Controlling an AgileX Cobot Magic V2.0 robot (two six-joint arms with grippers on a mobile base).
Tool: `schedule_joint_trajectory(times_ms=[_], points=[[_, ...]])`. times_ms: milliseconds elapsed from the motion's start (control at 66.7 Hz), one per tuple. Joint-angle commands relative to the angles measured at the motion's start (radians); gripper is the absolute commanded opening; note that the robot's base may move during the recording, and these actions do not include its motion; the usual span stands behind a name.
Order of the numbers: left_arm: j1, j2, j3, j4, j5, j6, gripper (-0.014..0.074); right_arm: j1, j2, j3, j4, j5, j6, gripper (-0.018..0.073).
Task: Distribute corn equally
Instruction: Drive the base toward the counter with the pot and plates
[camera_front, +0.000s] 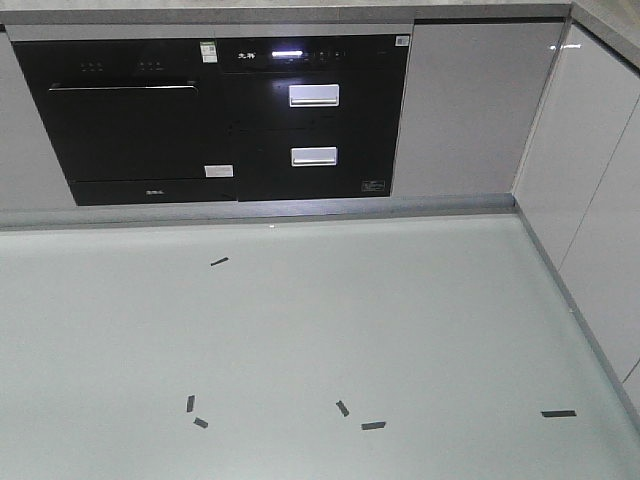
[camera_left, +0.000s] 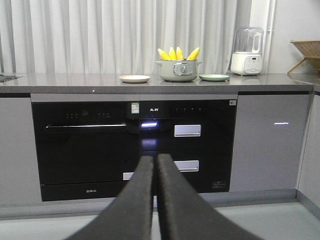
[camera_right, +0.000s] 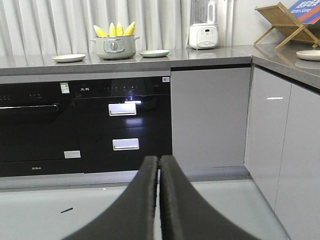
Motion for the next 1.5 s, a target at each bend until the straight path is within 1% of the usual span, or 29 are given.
schedule_joint_trajectory(times_ms=[0, 1485], points=[[0.003, -0.015, 0.013, -0.002, -0.065, -0.007, -0.0006, -0.003, -0.003, 0.010, -0.006, -0.076, -0.010, -0.0005], [0.003, -0.015, 0.013, -0.002, -0.065, -0.007, -0.0006, -0.003, -0.003, 0.010, -0.006, -0.076, -0.010, -0.0005]])
